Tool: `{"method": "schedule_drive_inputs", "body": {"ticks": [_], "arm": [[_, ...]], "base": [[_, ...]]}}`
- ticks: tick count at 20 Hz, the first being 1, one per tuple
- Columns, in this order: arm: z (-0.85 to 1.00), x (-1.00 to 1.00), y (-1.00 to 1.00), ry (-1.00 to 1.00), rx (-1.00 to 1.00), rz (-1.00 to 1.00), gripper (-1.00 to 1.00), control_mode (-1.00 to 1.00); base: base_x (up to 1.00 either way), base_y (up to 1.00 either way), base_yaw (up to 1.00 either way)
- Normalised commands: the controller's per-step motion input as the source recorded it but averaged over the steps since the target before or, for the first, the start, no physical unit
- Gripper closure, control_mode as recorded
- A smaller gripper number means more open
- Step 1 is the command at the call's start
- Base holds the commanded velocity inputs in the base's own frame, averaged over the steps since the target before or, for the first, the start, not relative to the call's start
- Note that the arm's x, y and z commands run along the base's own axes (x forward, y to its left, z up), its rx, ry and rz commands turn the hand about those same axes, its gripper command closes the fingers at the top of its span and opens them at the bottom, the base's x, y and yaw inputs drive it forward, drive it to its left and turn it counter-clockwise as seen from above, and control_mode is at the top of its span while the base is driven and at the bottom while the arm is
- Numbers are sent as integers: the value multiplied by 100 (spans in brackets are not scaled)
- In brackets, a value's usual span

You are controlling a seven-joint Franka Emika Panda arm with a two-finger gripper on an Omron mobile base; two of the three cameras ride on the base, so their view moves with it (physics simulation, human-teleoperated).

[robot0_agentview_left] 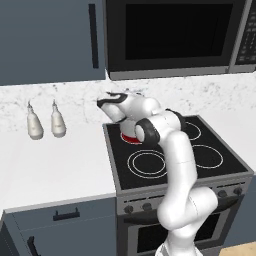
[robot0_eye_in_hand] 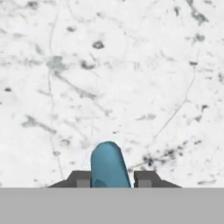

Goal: Put the broccoli and onion in the pot. Retrieve the spatula and lightly stir the vegetables in the pot.

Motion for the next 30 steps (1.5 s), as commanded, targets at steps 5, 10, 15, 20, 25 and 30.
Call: {"method": "schedule_drive_inputs", "body": {"ticks": [5, 10, 15, 20, 25, 30], "arm": [[46, -2, 0, -26, 9, 0, 100, -100], [-3, 1, -12, -14, 1, 0, 100, -100], [29, -58, -27, -8, 1, -5, 100, -100], [23, -33, -30, -2, 0, -12, 100, -100], [-59, 27, -8, -10, -18, -11, 100, -100], [-84, 39, 0, -12, -20, -8, 100, -100]], "base": [[0, 0, 0], [0, 0, 0], [0, 0, 0], [0, 0, 0], [0, 0, 0], [0, 0, 0]]}}
